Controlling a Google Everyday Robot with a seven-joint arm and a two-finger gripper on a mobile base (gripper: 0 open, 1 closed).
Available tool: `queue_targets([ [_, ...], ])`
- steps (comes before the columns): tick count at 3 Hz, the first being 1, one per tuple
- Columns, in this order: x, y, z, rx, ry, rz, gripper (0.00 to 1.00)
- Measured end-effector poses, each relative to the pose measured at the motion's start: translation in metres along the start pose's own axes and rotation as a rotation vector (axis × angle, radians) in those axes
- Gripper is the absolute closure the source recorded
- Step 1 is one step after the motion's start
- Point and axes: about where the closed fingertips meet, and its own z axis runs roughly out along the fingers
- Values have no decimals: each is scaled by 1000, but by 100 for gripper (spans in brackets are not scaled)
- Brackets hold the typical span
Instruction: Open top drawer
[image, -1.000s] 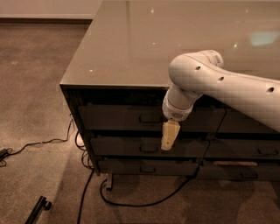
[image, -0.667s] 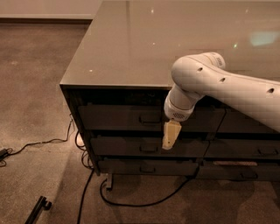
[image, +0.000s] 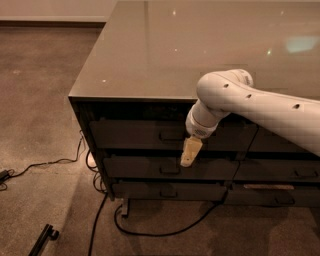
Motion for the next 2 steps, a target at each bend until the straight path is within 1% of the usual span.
queue_targets([
  [2,-5,-2,21,-6,4,-21,0],
])
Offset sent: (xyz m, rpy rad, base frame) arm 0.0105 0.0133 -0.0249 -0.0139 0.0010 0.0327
